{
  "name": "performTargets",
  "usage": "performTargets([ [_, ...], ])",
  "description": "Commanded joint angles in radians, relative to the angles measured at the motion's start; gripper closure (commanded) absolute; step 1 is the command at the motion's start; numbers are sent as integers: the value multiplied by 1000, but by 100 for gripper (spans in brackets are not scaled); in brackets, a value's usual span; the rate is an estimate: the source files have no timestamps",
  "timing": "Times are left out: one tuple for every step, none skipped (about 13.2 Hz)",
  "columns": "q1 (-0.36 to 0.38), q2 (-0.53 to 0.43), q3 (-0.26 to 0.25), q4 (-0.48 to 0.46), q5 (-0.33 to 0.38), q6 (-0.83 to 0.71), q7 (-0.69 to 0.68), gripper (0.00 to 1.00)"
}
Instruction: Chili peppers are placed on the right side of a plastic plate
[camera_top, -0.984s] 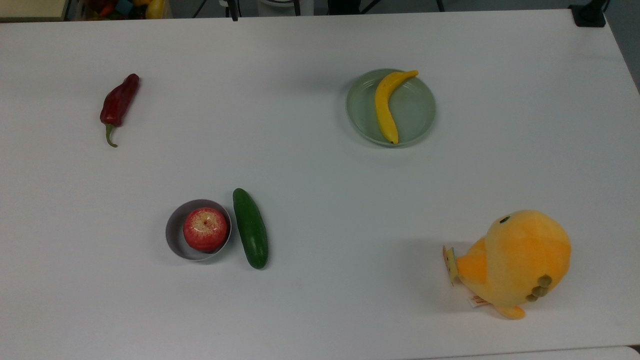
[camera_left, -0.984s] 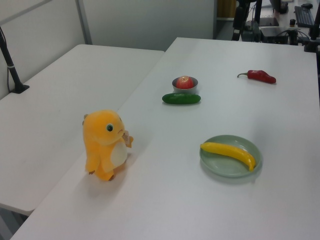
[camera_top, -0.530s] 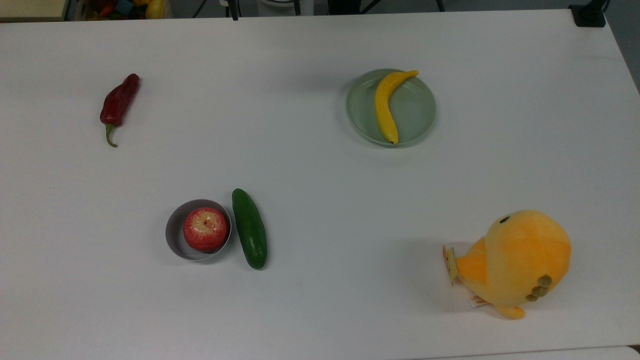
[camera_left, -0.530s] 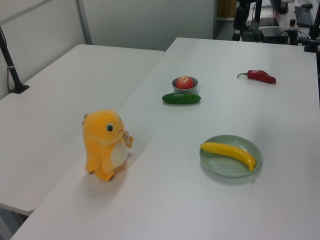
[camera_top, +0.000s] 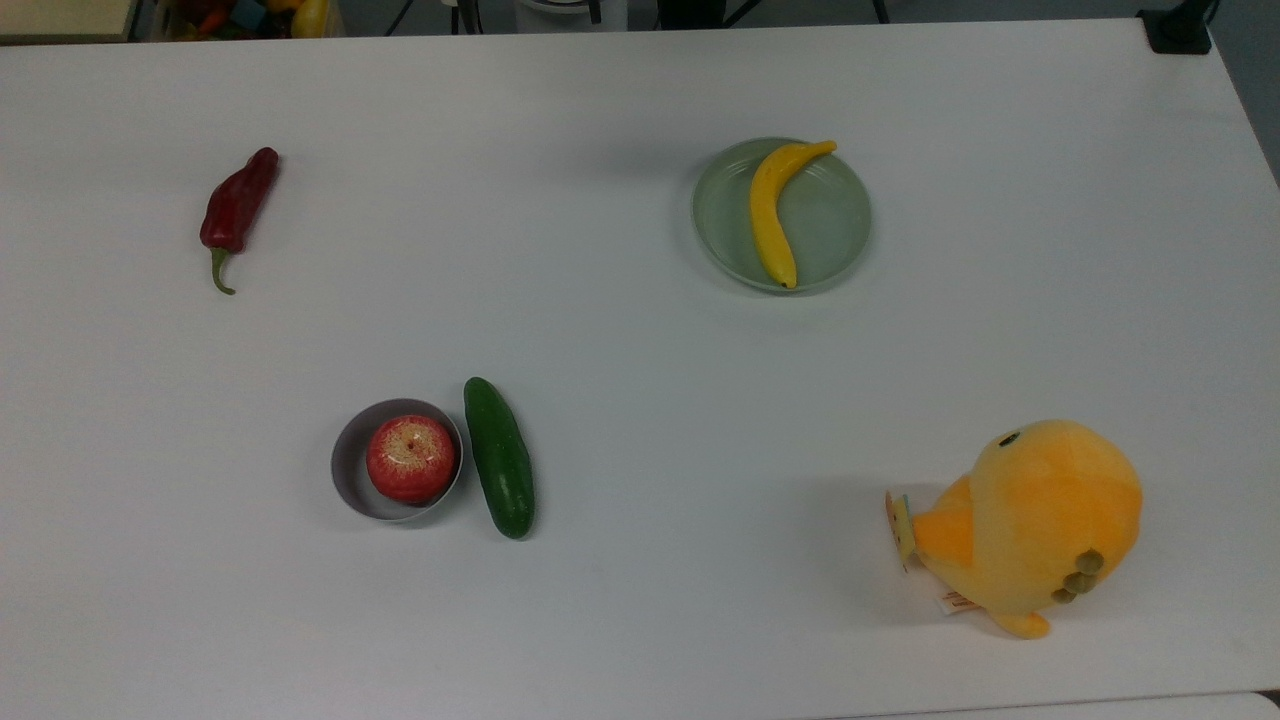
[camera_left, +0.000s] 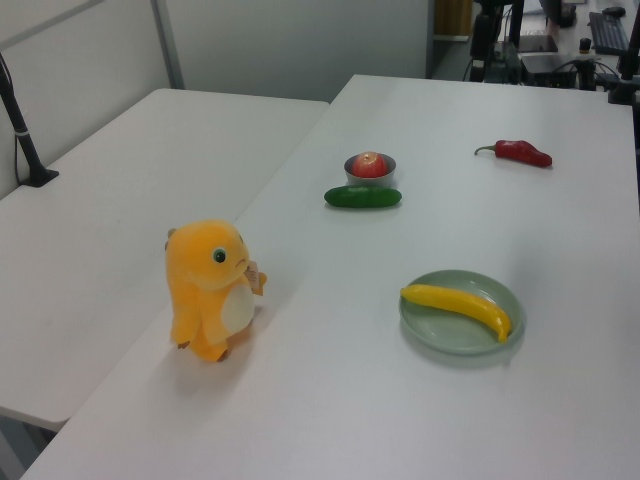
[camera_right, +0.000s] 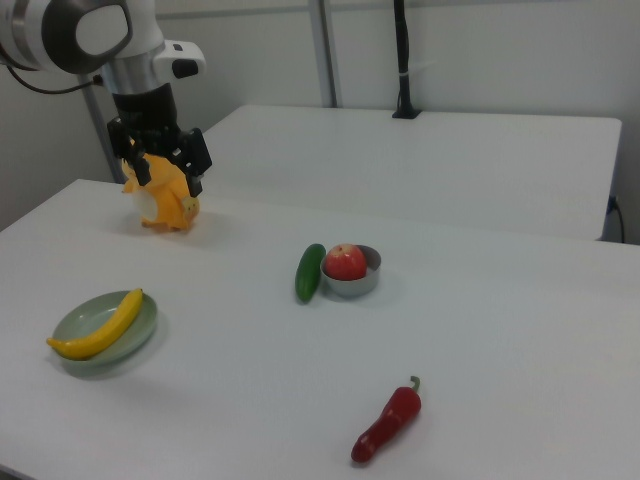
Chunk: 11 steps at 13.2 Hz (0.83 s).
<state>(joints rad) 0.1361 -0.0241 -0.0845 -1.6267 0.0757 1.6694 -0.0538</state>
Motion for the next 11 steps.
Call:
performTargets([
  [16,-17,-14,-12,-5,-30,-9,0],
  [11,-20,-14,-9,-5,-30,-14,0],
  [5,-20,-14,-6,-7,-30,-20,0],
  [-1,-19,-15,-5,-7,-30,-23,0],
  [-12,-13,-20,-7,-8,-27,-23,0],
  [-19,-8,-26,-6,-10,-22,-24,0],
  [-32,-7,-38,-7,-10,-17,-32,0],
  [-47,-4,-56,-6,-10,-16,-63,0],
  [-58,0,-81,-5,-8,-13,-111,0],
  [-61,3,-107,-5,-8,-4,-153,0],
  [-61,7,-135,-7,-8,6,-173,0],
])
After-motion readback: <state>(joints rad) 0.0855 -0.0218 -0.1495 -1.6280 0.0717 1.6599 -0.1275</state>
